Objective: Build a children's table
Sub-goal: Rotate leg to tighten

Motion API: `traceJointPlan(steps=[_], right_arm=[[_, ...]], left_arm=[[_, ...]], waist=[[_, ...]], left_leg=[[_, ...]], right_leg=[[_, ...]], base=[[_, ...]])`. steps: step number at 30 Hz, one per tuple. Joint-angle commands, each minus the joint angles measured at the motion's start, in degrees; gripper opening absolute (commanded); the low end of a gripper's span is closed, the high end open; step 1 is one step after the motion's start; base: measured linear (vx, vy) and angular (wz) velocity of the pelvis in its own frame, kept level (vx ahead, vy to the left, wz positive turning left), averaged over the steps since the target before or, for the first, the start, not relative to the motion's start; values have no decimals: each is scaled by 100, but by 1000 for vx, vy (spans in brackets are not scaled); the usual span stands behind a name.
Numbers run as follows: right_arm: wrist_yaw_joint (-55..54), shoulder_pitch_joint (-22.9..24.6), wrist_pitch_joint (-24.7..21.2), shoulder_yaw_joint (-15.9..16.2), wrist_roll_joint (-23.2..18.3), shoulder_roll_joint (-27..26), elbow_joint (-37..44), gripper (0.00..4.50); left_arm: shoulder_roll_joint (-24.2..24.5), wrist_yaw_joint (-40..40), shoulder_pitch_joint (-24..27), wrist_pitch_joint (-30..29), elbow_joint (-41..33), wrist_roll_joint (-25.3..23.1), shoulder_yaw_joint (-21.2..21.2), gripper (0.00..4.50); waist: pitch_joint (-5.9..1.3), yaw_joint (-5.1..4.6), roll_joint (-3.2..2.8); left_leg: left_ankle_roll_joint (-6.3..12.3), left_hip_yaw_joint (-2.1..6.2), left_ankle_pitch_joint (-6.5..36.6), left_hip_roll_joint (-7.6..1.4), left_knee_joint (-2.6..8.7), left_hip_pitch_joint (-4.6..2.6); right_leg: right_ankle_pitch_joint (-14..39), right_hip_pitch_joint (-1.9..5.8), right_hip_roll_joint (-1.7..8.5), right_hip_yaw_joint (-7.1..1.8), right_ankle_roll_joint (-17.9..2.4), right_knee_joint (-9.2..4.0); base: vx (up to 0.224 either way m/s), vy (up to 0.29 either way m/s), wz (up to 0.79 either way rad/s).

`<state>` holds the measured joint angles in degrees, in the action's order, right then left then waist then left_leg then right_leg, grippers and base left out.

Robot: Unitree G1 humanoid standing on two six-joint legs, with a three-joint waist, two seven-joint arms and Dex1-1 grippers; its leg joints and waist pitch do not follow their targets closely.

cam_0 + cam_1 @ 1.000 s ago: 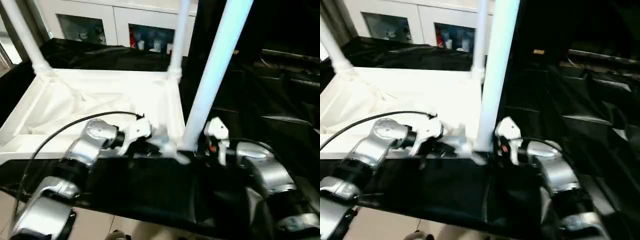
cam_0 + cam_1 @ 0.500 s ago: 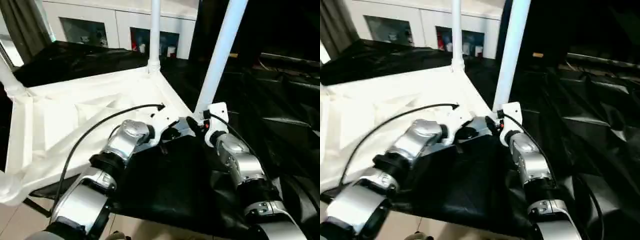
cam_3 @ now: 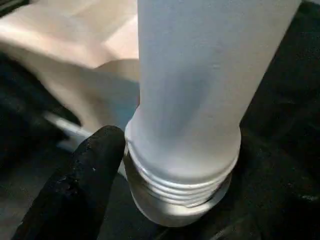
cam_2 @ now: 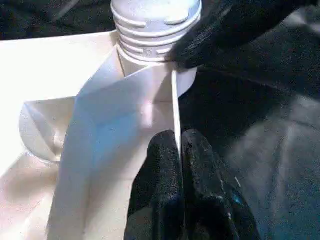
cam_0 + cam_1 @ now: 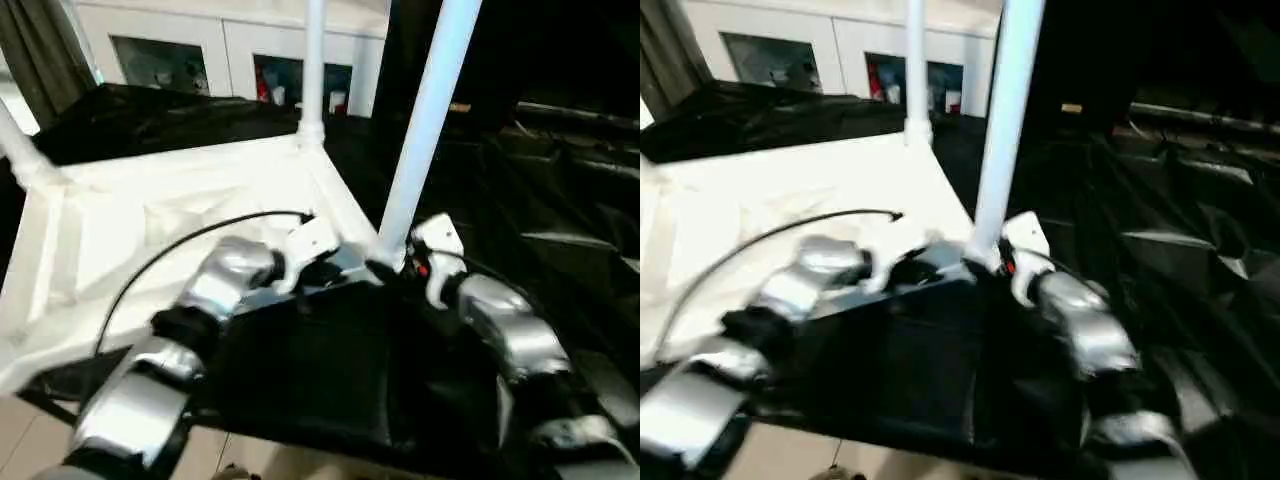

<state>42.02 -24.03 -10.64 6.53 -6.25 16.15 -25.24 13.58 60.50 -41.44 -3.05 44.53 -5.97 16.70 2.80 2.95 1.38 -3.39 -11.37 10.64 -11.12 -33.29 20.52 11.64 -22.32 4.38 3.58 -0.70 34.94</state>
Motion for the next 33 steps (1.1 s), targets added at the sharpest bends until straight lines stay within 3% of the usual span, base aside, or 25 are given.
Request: traceJointPlan(steps=[1,5,6,7,13,22,27,29,31,33], right_arm=[[669,60,-13,268,-224,102,401,358],[1461,178,-157,315,-429,496,758,358],[1691,198,-211,342,-489,607,847,358],[1725,201,-220,346,-498,623,860,358],[1994,193,-173,442,-514,719,839,342],[2130,220,-216,519,-514,746,877,270],[1784,251,-210,447,-443,577,715,266],[1443,236,-224,366,-388,436,561,265],[548,195,-318,210,-212,92,191,264],[-257,150,-483,53,-110,-236,-74,264]], left_arm=[[98,691,203,193,-260,197,198,0],[494,1480,417,282,-634,385,257,0],[577,1597,450,282,-688,411,254,0],[588,1612,454,282,-695,415,253,0],[685,1780,567,253,-855,483,229,0],[685,1758,578,212,-912,496,205,0],[566,1258,462,156,-708,358,129,0],[475,961,386,83,-578,292,83,0],[238,259,202,-77,-279,127,13,0],[-48,-504,-11,-279,37,34,-98,0]], waist=[[-303,26,18],[-317,25,4],[-343,60,-1],[-327,83,-10],[-299,90,10],[-315,84,25],[-313,83,23],[-301,68,24],[-278,49,19],[-269,27,25]], left_leg=[[349,131,1011,-257,384,-34],[431,118,928,-273,373,-35],[540,101,648,-279,339,-31],[594,77,608,-285,336,-31],[345,96,1016,-278,361,-28],[427,91,765,-264,340,-19],[405,96,797,-268,341,-20],[324,98,948,-260,349,-28],[193,96,1136,-253,365,-56],[54,120,1292,-249,389,-52]], right_leg=[[707,265,423,-291,-1313,-427],[418,255,417,-299,-1427,-386],[-79,253,387,-292,-1514,-312],[-220,228,377,-287,-1588,-302],[557,226,423,-292,-1454,-374],[298,236,413,-290,-1466,-342],[378,234,414,-288,-1459,-350],[628,218,417,-291,-1427,-382],[997,178,408,-292,-1362,-428],[1441,185,423,-287,-1226,-464]], base=[[0,0,0],[0,0,0],[0,0,0],[0,0,0],[0,0,0],[0,0,0],[0,0,0],[0,0,0],[0,0,0],[-27,6,0]])
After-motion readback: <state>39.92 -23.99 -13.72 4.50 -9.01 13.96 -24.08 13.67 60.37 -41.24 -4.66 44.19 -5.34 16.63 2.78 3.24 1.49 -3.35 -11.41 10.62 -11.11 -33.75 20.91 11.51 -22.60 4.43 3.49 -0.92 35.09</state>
